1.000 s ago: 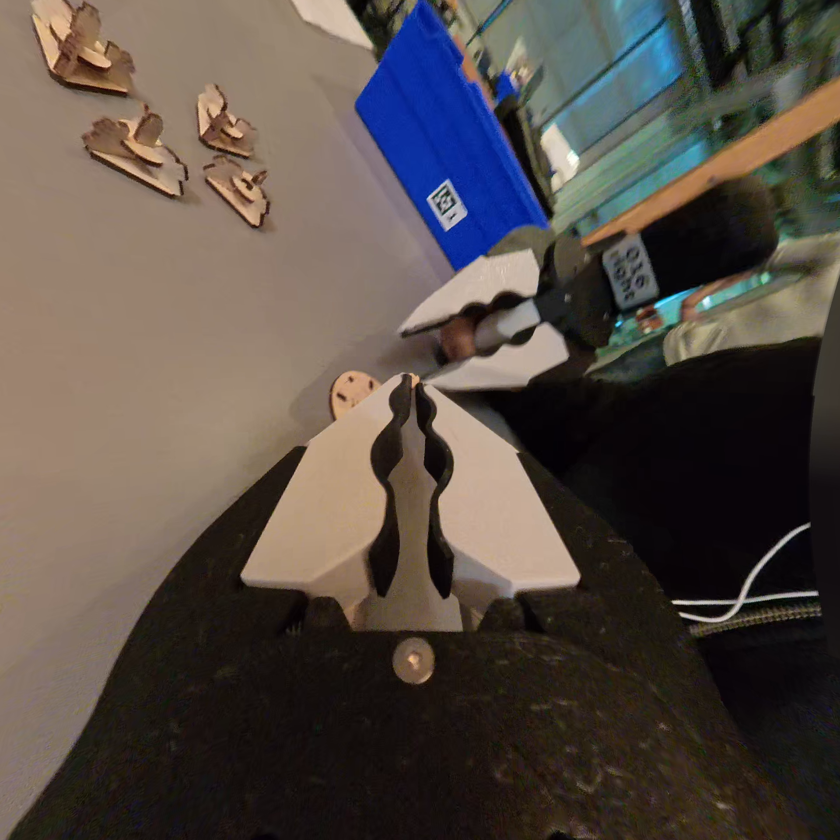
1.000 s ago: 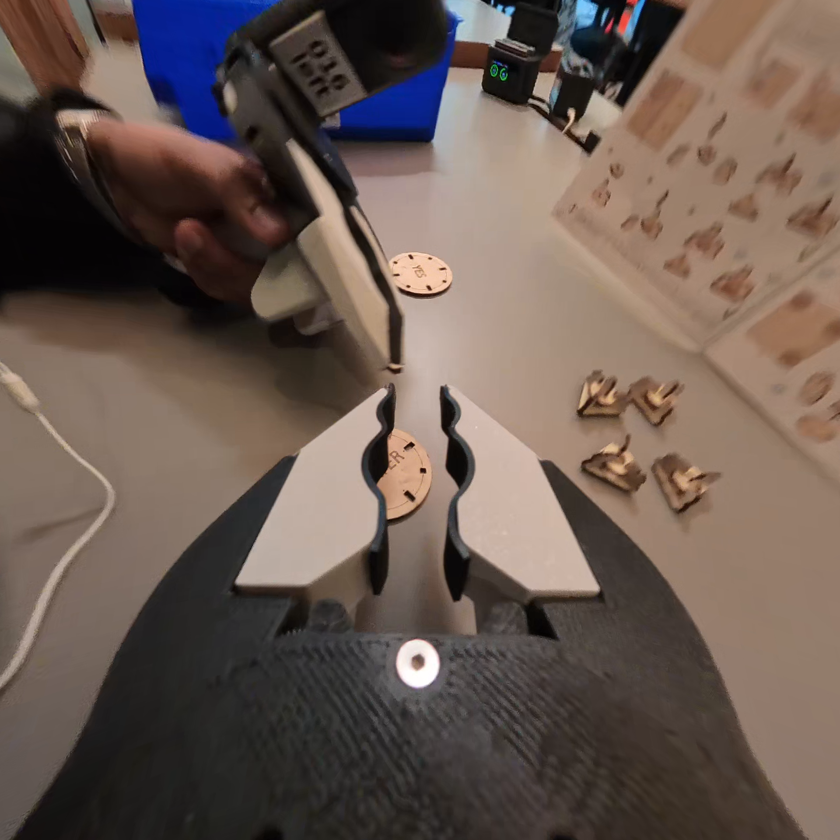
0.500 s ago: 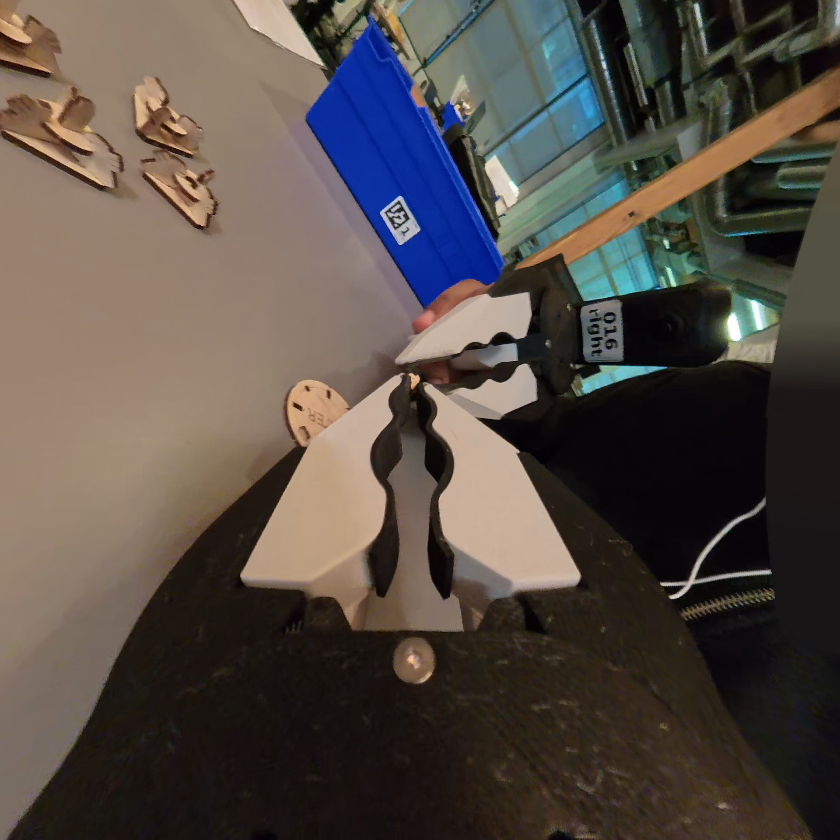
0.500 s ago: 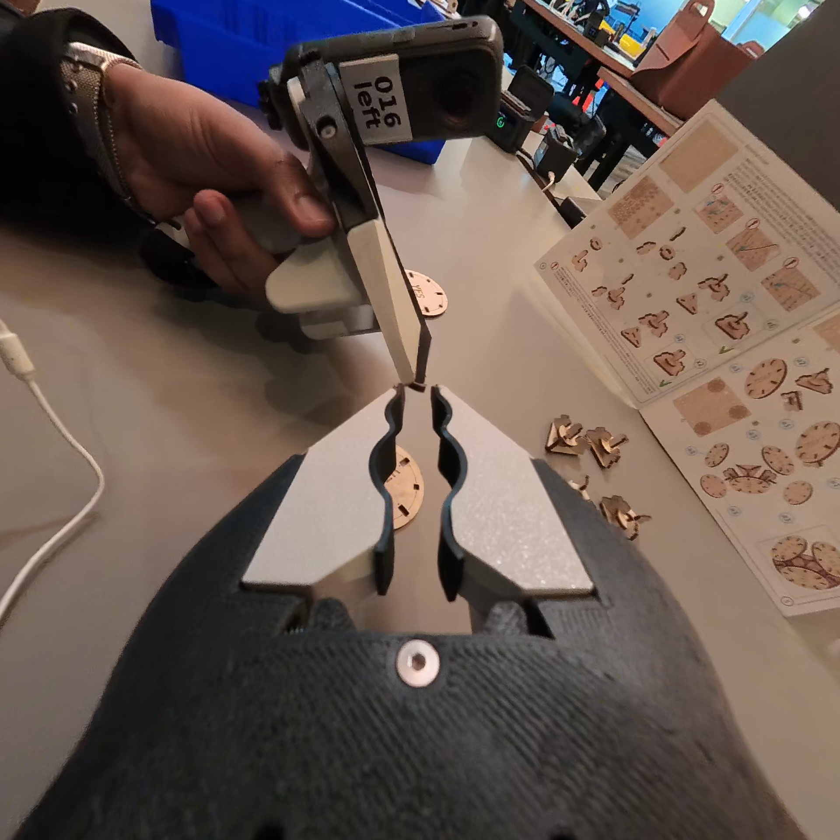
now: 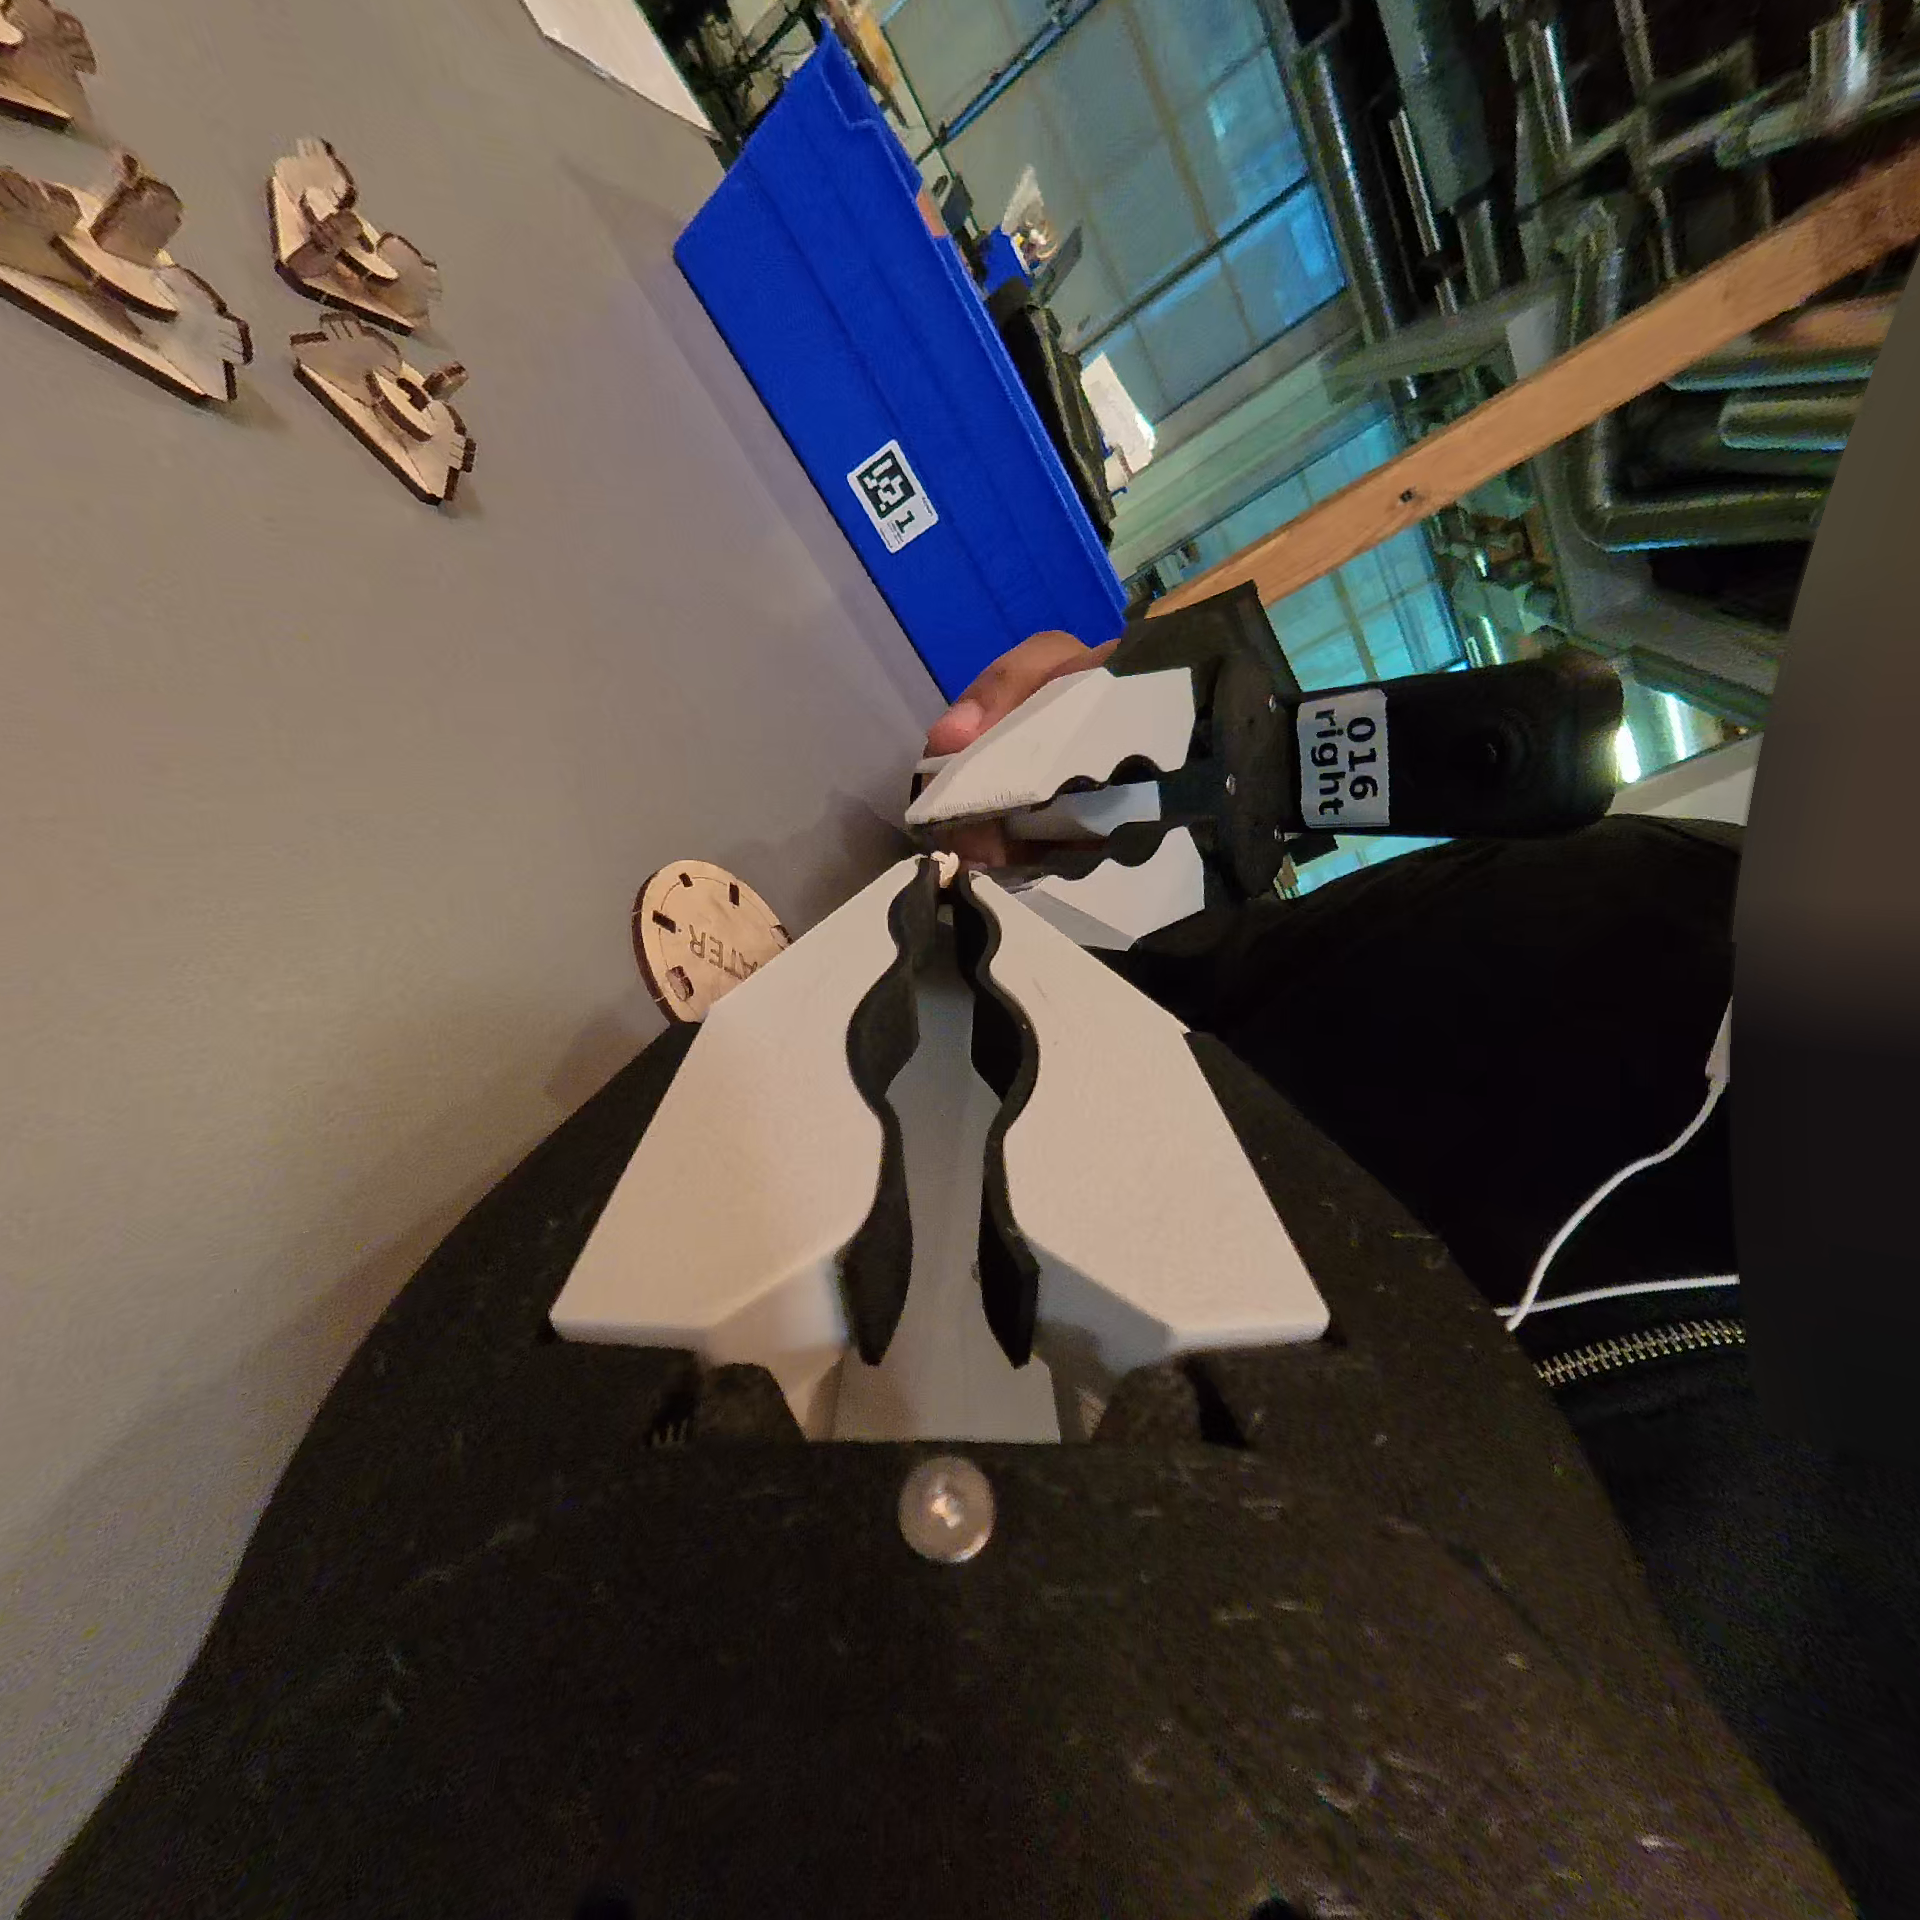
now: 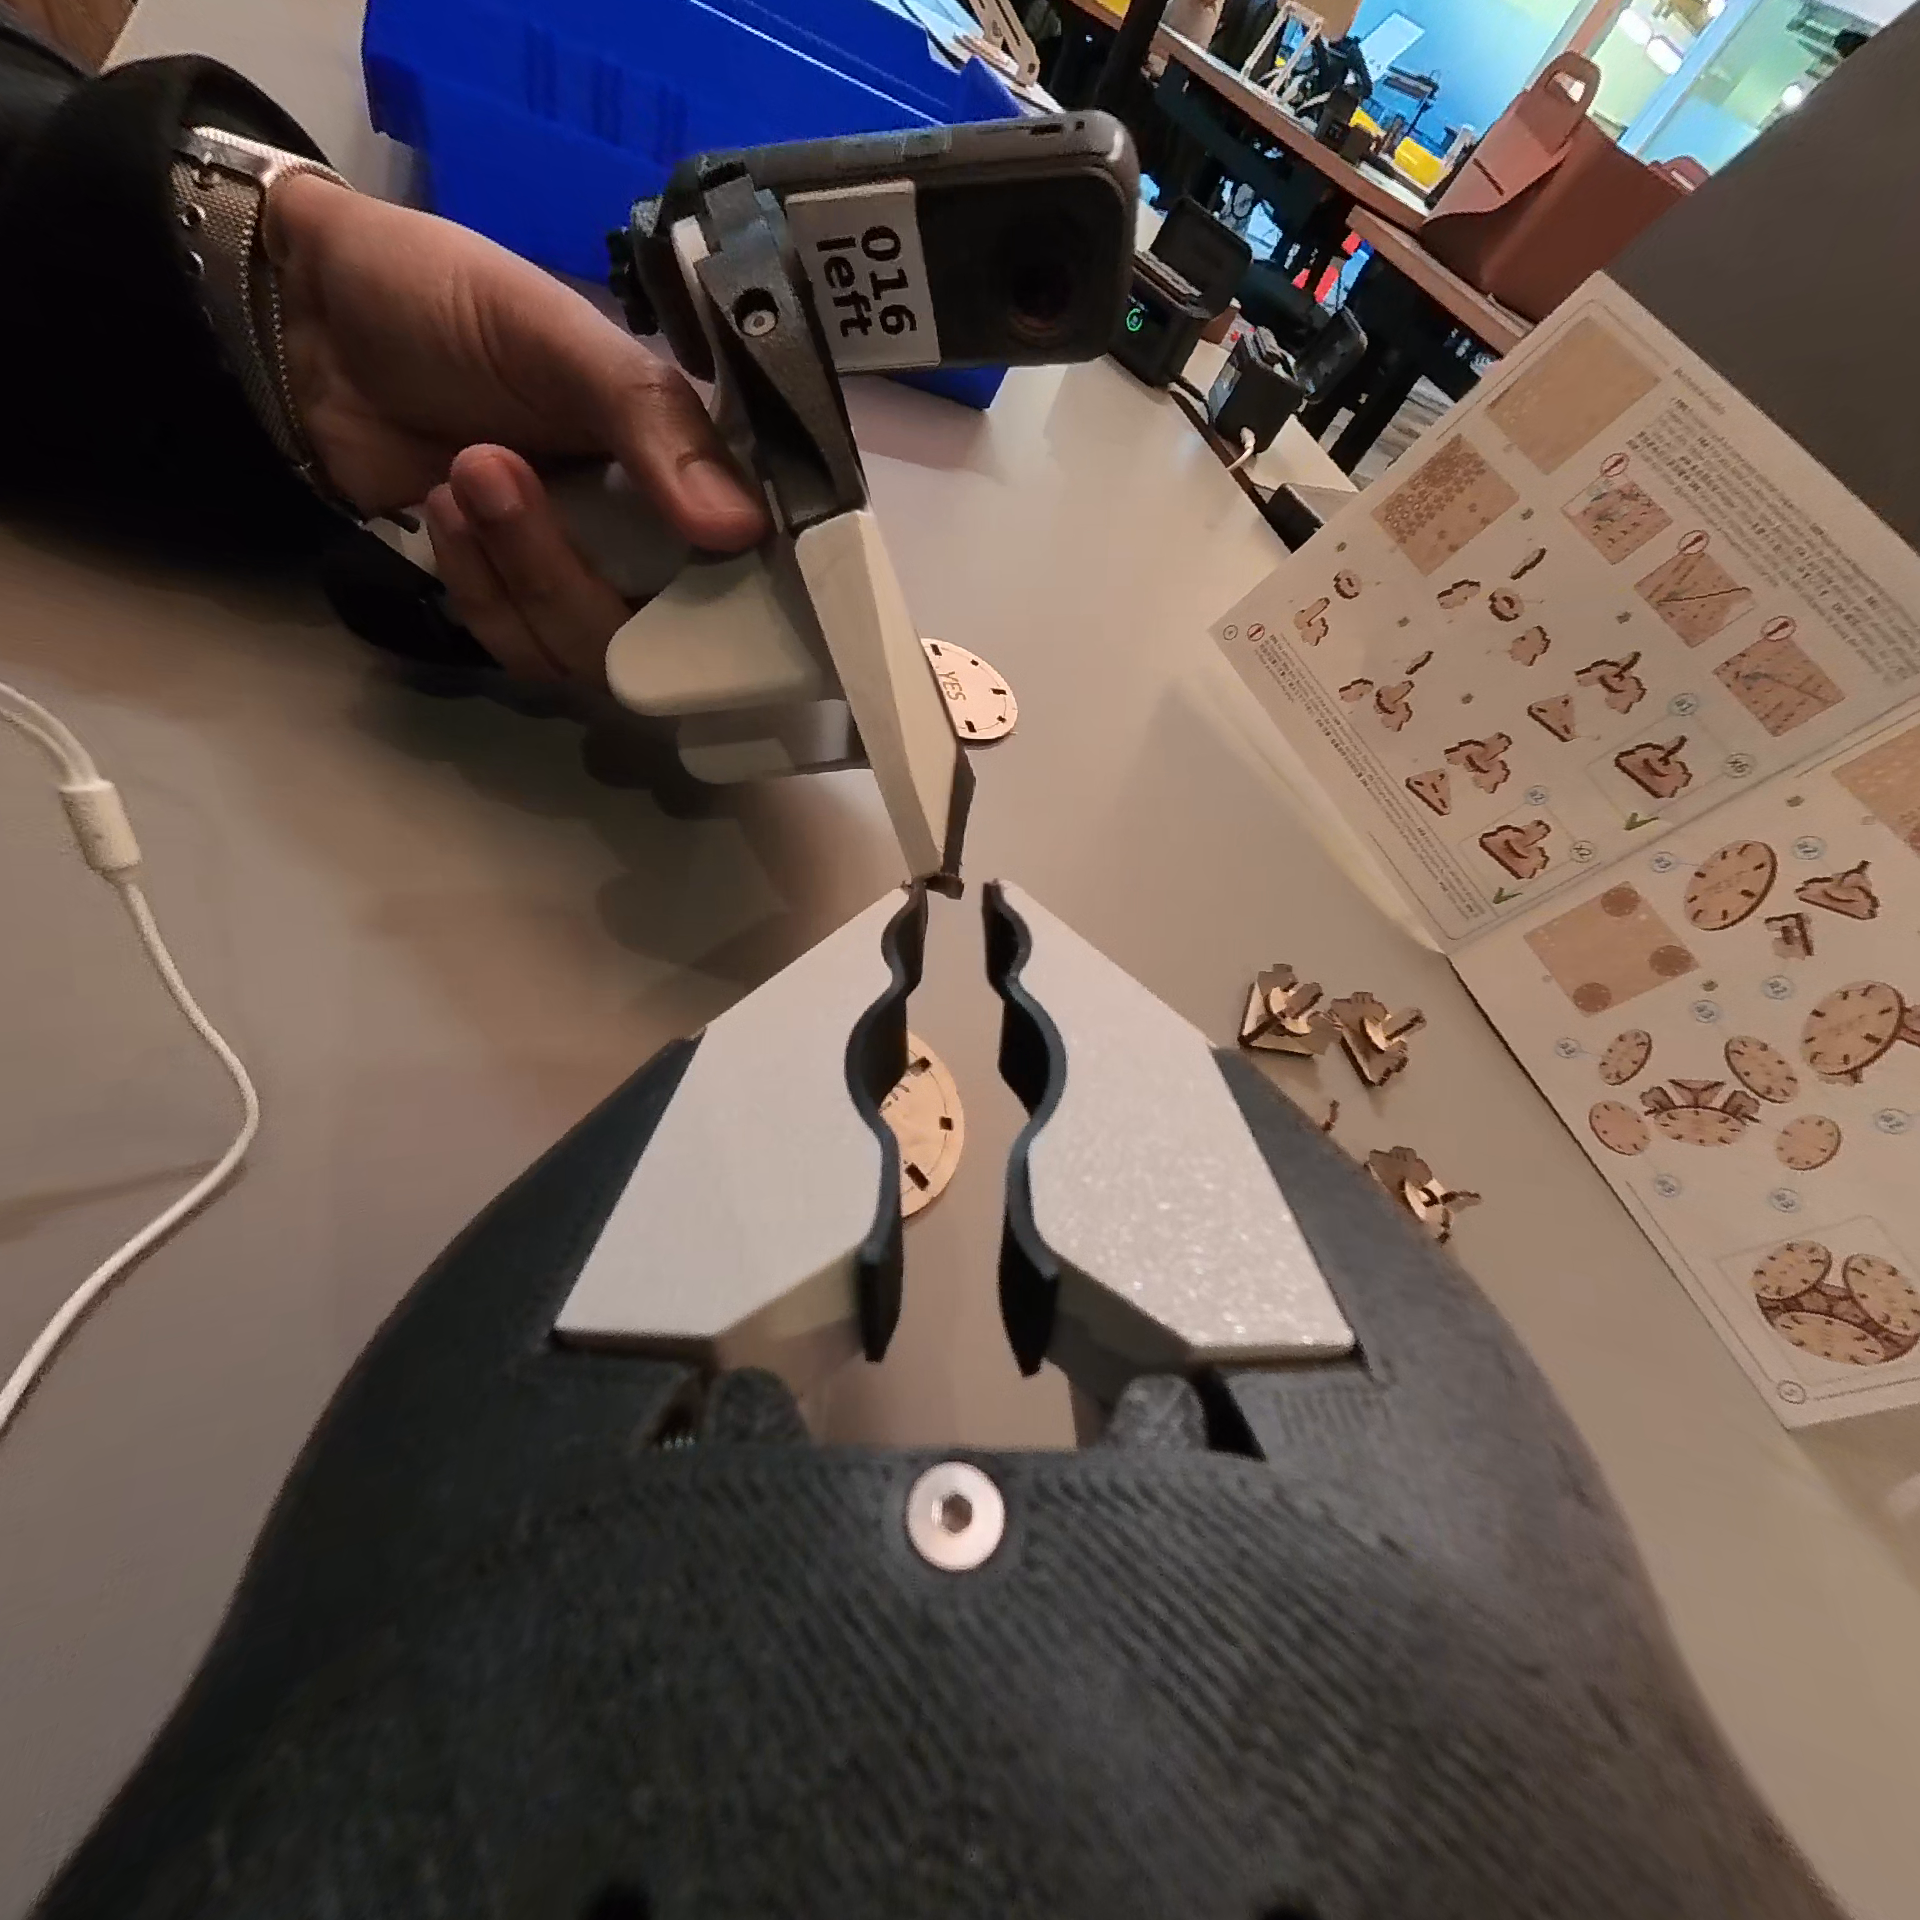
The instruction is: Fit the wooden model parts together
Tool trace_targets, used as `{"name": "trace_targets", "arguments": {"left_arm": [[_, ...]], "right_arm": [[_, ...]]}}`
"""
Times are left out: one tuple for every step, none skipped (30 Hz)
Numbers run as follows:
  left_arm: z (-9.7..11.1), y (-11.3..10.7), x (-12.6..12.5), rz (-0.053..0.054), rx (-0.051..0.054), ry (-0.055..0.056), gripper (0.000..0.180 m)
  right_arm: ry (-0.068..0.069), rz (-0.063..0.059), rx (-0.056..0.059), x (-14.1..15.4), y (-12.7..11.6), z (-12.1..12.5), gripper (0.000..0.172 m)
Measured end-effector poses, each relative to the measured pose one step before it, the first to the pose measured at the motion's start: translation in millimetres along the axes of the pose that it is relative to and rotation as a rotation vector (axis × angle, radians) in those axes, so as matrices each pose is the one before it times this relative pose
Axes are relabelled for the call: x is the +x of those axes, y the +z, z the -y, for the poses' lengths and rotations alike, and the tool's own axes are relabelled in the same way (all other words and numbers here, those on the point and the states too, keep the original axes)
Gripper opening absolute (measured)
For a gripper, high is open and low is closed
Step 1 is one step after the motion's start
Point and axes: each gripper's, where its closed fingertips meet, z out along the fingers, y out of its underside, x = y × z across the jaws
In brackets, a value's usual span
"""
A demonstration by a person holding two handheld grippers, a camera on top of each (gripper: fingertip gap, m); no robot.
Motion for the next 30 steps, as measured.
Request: {"name": "trace_targets", "arguments": {"left_arm": [[-0.15,0.03,-0.06,0.0003,-0.0009,0.0005,0.002],[0.05,-0.15,0.09,-0.0013,0.0004,-0.0007,0.002],[0.03,-0.02,0.09,-0.0018,0.0003,-0.0011,0.002],[-0.16,-0.09,-0.13,-0.0006,-0.0007,-0.0016,0.002],[-0.14,-0.01,0.05,-0.0012,-0.0008,-0.0014,0.002],[-0.25,-0.09,-0.05,-0.0001,-0.0014,-0.0003,0.002],[-0.47,0.05,-0.3,0.0012,-0.0023,0.0001,0.002],[-0.38,0.16,-0.2,0.0012,-0.0019,0.0004,0.002],[-0.15,0.03,-0.04,0.0001,-0.0009,0.0007,0.002],[0.05,-0.1,0.31,-0.0016,0.001,0.0011,0.002],[0.32,-0.1,0.83,-0.0045,0.0024,0.0002,0.002],[0.13,-0.21,0.91,-0.0069,0.0015,-0.0007,0.004],[-1.03,0.05,1.46,-0.0108,-0.0057,0.0018,0.009],[-1.47,0.38,0.68,-0.0054,-0.0083,0.0018,0.011],[-1.48,0.54,0.67,-0.0033,-0.0078,0.0023,0.012],[-1.3,0.7,0.95,-0.0045,-0.0068,0.0021,0.013],[-0.78,0.52,0.69,-0.0046,-0.0038,-0.0007,0.014],[0.1,-0.11,0.73,-0.006,0.0006,-0.0022,0.014],[0.01,-0.25,1.22,-0.0106,0.0007,-0.006,0.014],[0.1,-0.23,1.29,-0.0129,0.0014,-0.0089,0.014],[0.09,-0.27,1.54,-0.0139,0.0015,-0.0087,0.014],[0.29,-0.23,1.83,-0.0152,0.0027,-0.0069,0.014],[0.22,-0.02,2.18,-0.0165,0.0019,-0.0061,0.014],[-0.01,0.12,2.1,-0.0164,0.0012,-0.0071,0.013],[-0.08,0.28,2.36,-0.0185,0.0007,-0.0085,0.013],[-0.01,0.25,2.31,-0.0174,0.0004,-0.0075,0.013],[0.0,0.29,0.86,-0.0079,0.0008,-0.007,0.014],[-0.59,0.32,0.12,-0.0022,-0.0024,-0.0038,0.015],[-0.86,0.35,1.21,-0.0089,-0.0045,-0.0014,0.017],[-0.4,0.16,2.49,-0.0161,-0.0012,-0.005,0.016]], "right_arm": [[-0.0061,-0.0013,-0.0005,-0.43,0.05,0.08,0.009],[-0.0062,-0.0027,0.0007,-0.16,-0.03,0.38,0.008],[-0.0051,0.0009,0.0011,-0.59,-0.02,0.26,0.007],[-0.0035,0.002,-0.0002,-0.63,-0.01,0.13,0.005],[-0.0036,-0.0001,-0.0009,-0.15,-0.02,-0.03,0.005],[-0.0045,0.0014,-0.0007,-0.38,0.06,-0.17,0.005],[-0.003,0.0026,-0.0012,-0.41,0.03,-0.47,0.005],[-0.0004,0.0032,-0.0007,-0.27,0.02,-0.25,0.005],[0.004,0.0039,0.0016,-0.26,-0.05,-0.11,0.005],[0.0129,0.0068,0.0052,-0.17,-0.06,0.37,0.005],[0.0199,0.0106,0.0085,-0.22,-0.34,0.83,0.005],[0.0225,0.0088,0.0097,0.35,-0.51,0.88,0.005],[0.0218,0.0072,0.0072,0.8,-0.47,0.29,0.005],[0.0212,0.0082,0.0063,0.64,-0.41,0.1,0.005],[0.0213,0.009,0.006,0.6,-0.41,0.03,0.005],[0.0203,0.0096,0.0061,0.34,-0.4,-0.02,0.005],[0.0176,0.0122,0.005,-0.14,-0.43,-0.11,0.005],[0.0147,0.0077,0.0054,0.19,-0.27,0.07,0.005],[0.0119,0.0057,0.0067,0.1,-0.29,0.5,0.005],[0.0102,0.0089,0.0089,-0.58,-0.44,1.03,0.005],[0.0089,0.0082,0.0106,-0.64,-0.61,1.47,0.005],[0.0085,0.0091,0.0128,-0.75,-0.75,1.71,0.005],[0.009,0.0128,0.0153,-1.08,-0.93,2.17,0.005],[0.0081,0.0135,0.0161,-1.06,-1.25,2.1,0.005],[0.0048,0.0128,0.0159,-0.89,-1.13,1.98,0.005],[0.0043,0.0159,0.0164,-1.45,-1.18,1.88,0.005],[0.0049,0.0255,0.0221,-2.96,-1.16,2.77,0.004],[0.0059,0.0223,0.0252,-2.93,-0.88,3.44,0.004],[0.0025,0.0141,0.02,-1.97,-0.69,2.8,0.004],[-0.0023,0.0095,0.0106,-1.26,-0.25,1.33,0.004]]}}
